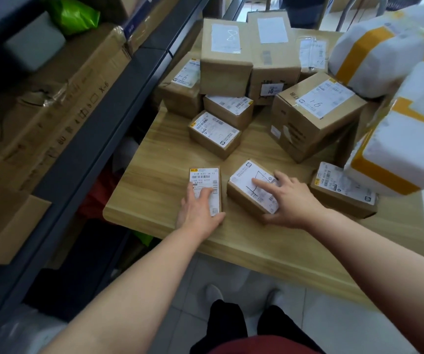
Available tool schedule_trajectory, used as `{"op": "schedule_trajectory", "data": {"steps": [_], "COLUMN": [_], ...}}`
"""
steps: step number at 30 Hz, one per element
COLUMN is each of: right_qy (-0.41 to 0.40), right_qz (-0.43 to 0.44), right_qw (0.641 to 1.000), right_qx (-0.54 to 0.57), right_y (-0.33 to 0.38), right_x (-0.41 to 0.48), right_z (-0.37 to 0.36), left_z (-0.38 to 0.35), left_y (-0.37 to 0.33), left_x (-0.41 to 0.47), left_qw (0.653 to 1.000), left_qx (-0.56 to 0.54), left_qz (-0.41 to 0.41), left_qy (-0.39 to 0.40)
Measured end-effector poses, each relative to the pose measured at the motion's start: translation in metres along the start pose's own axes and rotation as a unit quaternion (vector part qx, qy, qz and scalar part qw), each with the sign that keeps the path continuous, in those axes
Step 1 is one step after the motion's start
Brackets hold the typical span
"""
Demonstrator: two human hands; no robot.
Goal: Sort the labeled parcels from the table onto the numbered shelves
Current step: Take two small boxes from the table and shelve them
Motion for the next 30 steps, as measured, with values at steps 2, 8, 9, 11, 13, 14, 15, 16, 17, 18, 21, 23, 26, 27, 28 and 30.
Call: {"op": "schedule_trajectory", "data": {"steps": [2, 8, 9, 11, 13, 14, 15, 16, 17, 18, 21, 23, 26, 27, 28, 30], "right_qy": [-0.031, -0.082, -0.082, -0.084, -0.087, -0.085, -0.08, -0.074, -0.066, -0.057, -0.03, -0.022, -0.014, -0.006, 0.006, 0.027], "right_qz": [-0.049, -0.106, -0.102, -0.087, -0.065, -0.056, -0.047, -0.033, -0.015, 0.007, 0.086, 0.134, 0.204, 0.225, 0.245, 0.281], "right_qw": [0.998, 0.986, 0.986, 0.987, 0.99, 0.992, 0.993, 0.994, 0.995, 0.996, 0.995, 0.991, 0.979, 0.974, 0.969, 0.959], "right_qx": [0.033, 0.103, 0.106, 0.102, 0.086, 0.08, 0.077, 0.074, 0.07, 0.063, 0.034, 0.02, 0.001, -0.005, -0.01, -0.027], "right_y": [0.006, 0.021, 0.019, 0.017, 0.014, 0.013, 0.012, 0.012, 0.013, 0.015, 0.024, 0.034, 0.054, 0.063, 0.072, 0.094], "right_x": [-0.007, -0.016, -0.017, -0.018, -0.02, -0.022, -0.025, -0.029, -0.033, -0.037, -0.05, -0.056, -0.062, -0.064, -0.068, -0.078], "right_z": [-0.005, -0.026, -0.027, -0.03, -0.031, -0.032, -0.033, -0.035, -0.036, -0.038, -0.042, -0.043, -0.045, -0.047, -0.05, -0.055], "left_z": [-0.004, -0.01, -0.01, -0.011, -0.009, -0.01, -0.011, -0.014, -0.018, -0.023, -0.035, -0.04, -0.047, -0.05, -0.051, -0.056], "left_y": [0.003, 0.005, 0.004, 0.004, 0.005, 0.007, 0.011, 0.017, 0.025, 0.035, 0.063, 0.077, 0.095, 0.1, 0.105, 0.116], "left_x": [0.002, 0.002, 0.002, 0.002, -0.001, -0.005, -0.012, -0.022, -0.035, -0.049, -0.096, -0.128, -0.179, -0.197, -0.215, -0.251], "left_qw": [0.999, 0.997, 0.998, 0.998, 0.997, 0.997, 0.997, 0.996, 0.995, 0.992, 0.977, 0.965, 0.937, 0.925, 0.912, 0.892], "left_qx": [-0.026, -0.047, -0.031, -0.013, -0.025, -0.03, -0.029, -0.028, -0.034, -0.049, -0.109, -0.132, -0.185, -0.209, -0.231, -0.258], "left_qz": [0.012, 0.052, 0.054, 0.061, 0.071, 0.073, 0.074, 0.08, 0.092, 0.112, 0.174, 0.212, 0.269, 0.285, 0.301, 0.328], "left_qy": [-0.023, -0.027, -0.027, -0.021, -0.017, -0.016, -0.016, -0.019, -0.023, -0.028, -0.055, -0.078, -0.126, -0.14, -0.153, -0.176]}}
Point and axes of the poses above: each hand's wrist, its own x-axis towards the middle knuckle, its own z-axis out of the back of the hand, y = z × x, the point moved 5 cm from there along x, towards the middle knuckle, and after that the axes turned 9 degrees about z, right-handed, at the moved point
